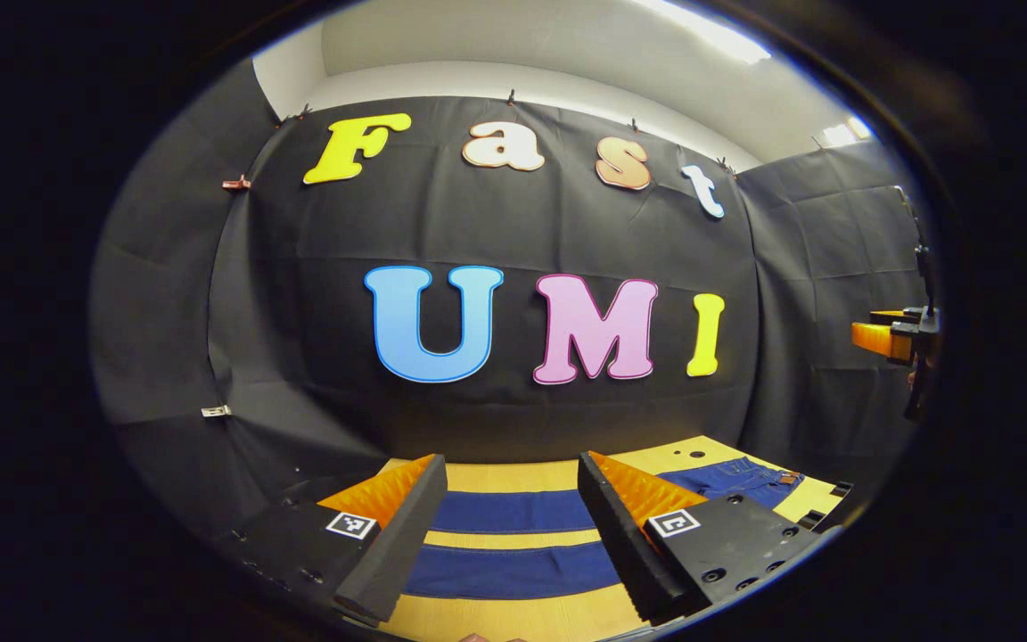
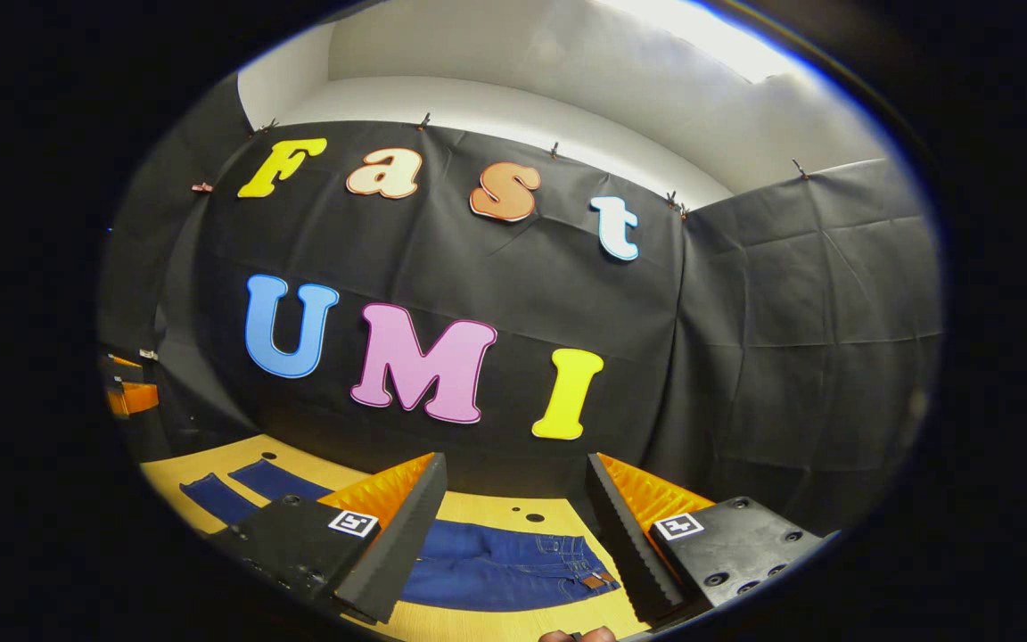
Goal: Grasp the waist and the cuffs of the jeans and fold them to make the two legs overlap; first hold the waist and fold one-third of the jeans toward the cuffs, then hold the cuffs and fold the remaining one-third in the same direction to finish folding.
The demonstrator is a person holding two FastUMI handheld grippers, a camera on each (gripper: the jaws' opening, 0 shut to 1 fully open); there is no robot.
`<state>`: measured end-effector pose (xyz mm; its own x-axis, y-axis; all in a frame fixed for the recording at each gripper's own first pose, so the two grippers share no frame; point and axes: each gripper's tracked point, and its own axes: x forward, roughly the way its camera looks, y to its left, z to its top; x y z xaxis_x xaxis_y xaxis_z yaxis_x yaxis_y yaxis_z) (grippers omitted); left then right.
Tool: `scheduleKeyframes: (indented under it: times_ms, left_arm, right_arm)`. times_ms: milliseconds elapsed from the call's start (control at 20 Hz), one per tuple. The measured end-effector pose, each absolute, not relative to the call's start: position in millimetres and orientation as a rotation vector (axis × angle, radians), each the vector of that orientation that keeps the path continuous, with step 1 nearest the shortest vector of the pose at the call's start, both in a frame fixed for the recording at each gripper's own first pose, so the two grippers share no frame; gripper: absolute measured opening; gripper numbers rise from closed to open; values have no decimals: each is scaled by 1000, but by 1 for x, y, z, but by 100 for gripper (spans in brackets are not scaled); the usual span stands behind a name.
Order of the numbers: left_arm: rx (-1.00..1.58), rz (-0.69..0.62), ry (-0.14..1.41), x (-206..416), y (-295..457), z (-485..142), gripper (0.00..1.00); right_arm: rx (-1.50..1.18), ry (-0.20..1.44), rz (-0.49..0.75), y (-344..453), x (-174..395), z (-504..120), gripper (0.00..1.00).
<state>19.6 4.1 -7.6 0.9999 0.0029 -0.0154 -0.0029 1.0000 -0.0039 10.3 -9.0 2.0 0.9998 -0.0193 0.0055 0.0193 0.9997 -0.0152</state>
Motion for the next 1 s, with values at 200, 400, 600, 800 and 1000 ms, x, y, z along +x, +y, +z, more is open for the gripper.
scheduleKeyframes:
  times_ms: [200, 400, 600, 800, 1000]
  left_arm:
    - [48, 4, 71, 23, 29, -30, 96]
    - [135, -39, 181, 36, 77, -76, 97]
    - [302, -142, 342, 54, 116, -138, 98]
    - [449, -359, 498, 60, 111, -208, 96]
    - [595, -546, 639, 57, 101, -273, 95]
  right_arm:
    - [-58, 33, -21, -13, 10, -7, 96]
    - [-214, 47, 32, -7, 17, -13, 96]
    - [-509, 82, 144, 7, 28, -53, 96]
    - [-760, 238, 359, 28, 37, -158, 96]
    - [-881, 440, 570, 33, 36, -276, 97]
